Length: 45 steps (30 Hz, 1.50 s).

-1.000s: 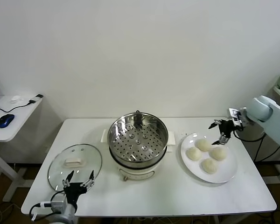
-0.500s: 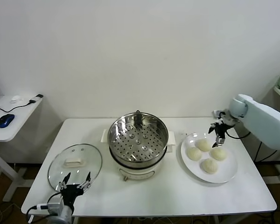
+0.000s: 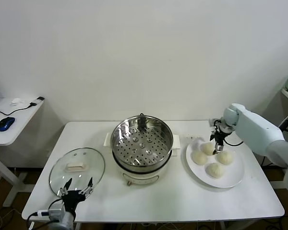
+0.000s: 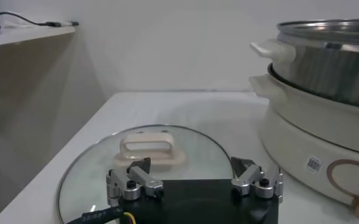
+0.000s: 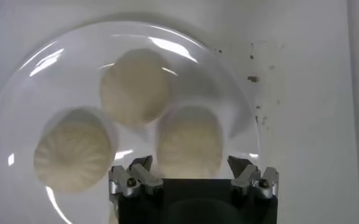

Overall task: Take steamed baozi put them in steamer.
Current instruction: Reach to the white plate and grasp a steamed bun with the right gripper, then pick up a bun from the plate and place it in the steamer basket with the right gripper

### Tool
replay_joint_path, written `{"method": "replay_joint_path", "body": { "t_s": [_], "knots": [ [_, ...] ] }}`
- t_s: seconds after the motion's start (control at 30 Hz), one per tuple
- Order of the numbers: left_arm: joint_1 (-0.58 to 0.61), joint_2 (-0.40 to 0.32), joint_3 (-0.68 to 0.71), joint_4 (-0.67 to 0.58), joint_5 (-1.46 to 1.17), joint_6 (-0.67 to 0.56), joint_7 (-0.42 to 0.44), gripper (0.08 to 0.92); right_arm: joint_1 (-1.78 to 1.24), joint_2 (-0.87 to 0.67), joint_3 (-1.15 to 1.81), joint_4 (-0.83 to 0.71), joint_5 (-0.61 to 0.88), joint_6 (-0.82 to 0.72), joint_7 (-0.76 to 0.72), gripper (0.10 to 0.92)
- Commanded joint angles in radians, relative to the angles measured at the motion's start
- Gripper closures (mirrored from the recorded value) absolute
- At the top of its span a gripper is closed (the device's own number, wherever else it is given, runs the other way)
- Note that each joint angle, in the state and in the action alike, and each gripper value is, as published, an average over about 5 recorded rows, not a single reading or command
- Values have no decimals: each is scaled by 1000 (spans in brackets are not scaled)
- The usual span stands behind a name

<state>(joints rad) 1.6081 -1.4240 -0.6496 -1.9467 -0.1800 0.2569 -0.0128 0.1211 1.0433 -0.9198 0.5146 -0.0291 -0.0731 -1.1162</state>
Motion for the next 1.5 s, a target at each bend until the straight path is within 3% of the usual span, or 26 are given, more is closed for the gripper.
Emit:
{"method": "replay_joint_path", "body": {
  "t_s": [0.03, 0.17, 0.33, 0.6, 0.77, 0.93, 1.03, 1.13, 1.37, 1.5],
  "knots": [
    [1, 0, 0, -1, -1, -1, 0, 177, -21, 51, 50, -72, -52, 4, 8, 279],
    [3, 0, -1, -9, 2, 2, -1, 177, -19, 51, 66, -67, -66, 6, 10, 363],
    [12, -1, 1, -22, 3, 2, -3, 177, 14, -1, 22, 14, 4, -5, -3, 398],
    [27, 3, 13, -49, 6, 3, -2, 177, 447, -112, -348, 402, 343, 6, -49, 397],
    [34, 3, 24, -69, 9, 6, -2, 177, 804, -18, -569, 596, 532, 129, -86, 397],
    [37, 4, 30, -75, 11, 3, -3, 177, 898, 133, -616, 759, 607, 271, -77, 397],
    [40, 5, 31, -76, 10, -1, -6, 177, 859, 212, -628, 832, 538, 396, -41, 397],
    [46, 6, 30, -82, 10, -6, -7, 177, 771, 267, -626, 811, 360, 576, -10, 397],
    [63, 5, 28, -96, 1, -17, -13, 177, 486, 353, -452, 474, -119, 857, 46, 397],
    [70, 4, 29, -103, 1, -19, -15, 177, 363, 415, -337, 283, -246, 929, 92, 397]
  ]
}}
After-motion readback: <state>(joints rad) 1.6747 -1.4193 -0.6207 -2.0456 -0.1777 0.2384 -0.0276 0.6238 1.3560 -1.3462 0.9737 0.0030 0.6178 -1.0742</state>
